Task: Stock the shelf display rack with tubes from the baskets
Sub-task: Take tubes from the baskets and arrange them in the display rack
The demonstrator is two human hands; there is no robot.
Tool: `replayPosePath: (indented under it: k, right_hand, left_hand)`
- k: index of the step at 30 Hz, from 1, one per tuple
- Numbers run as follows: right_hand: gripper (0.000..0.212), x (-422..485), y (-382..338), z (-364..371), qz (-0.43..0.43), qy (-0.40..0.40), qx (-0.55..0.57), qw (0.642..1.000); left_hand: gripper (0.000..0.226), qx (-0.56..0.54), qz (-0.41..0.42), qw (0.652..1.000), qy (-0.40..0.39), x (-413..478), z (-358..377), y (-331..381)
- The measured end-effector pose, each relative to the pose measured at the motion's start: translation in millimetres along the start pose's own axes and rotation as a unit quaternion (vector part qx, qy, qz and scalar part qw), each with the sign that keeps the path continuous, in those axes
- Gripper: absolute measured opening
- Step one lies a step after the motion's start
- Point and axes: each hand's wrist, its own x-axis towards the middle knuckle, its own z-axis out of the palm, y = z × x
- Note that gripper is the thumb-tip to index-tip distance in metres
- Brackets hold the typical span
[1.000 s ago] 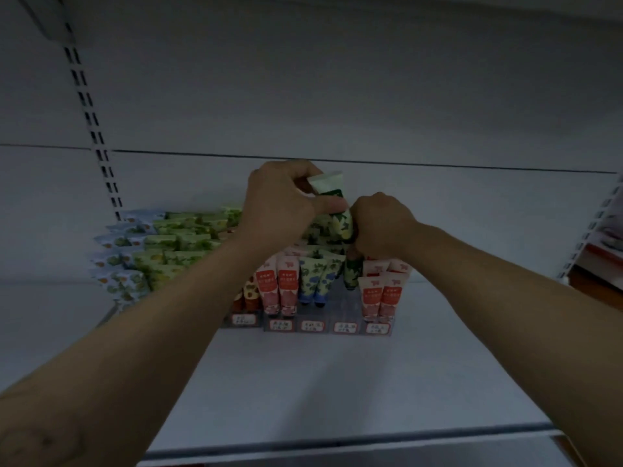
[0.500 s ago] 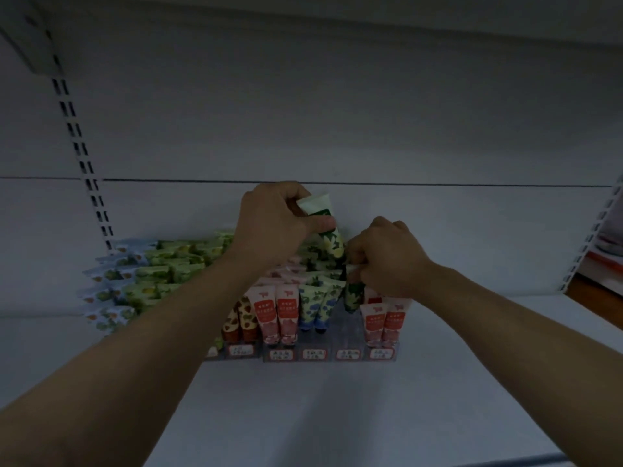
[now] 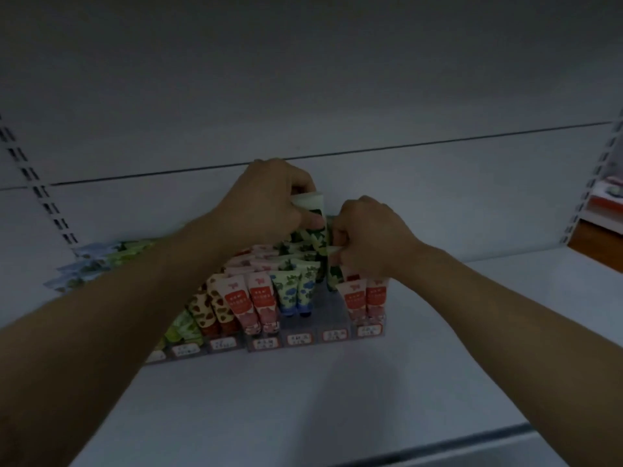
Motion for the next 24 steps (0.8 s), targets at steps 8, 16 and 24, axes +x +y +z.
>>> replayPosePath:
  k: [8,16,24]
  right_hand:
    - [0.024,-2.9,2.6,-3.2,-0.007,0.008,-0.008,1.000]
    - [0.027,-1.3,13.7,10.3,0.019,0.035,0.027,0.999]
    - [0.023,-3.9,12.6,10.2,0.021,0.047,0.032,0.998]
  left_hand:
    - [0.027,0.196,0.065,0.973,-0.104,11.5,22.4,4.7]
    - [0.038,0.291,0.090,0.944,-0.127,11.8,36.2,8.5]
    - [0.021,0.271,0.094,0.956,-0.056,-0.8,50.7,-0.8]
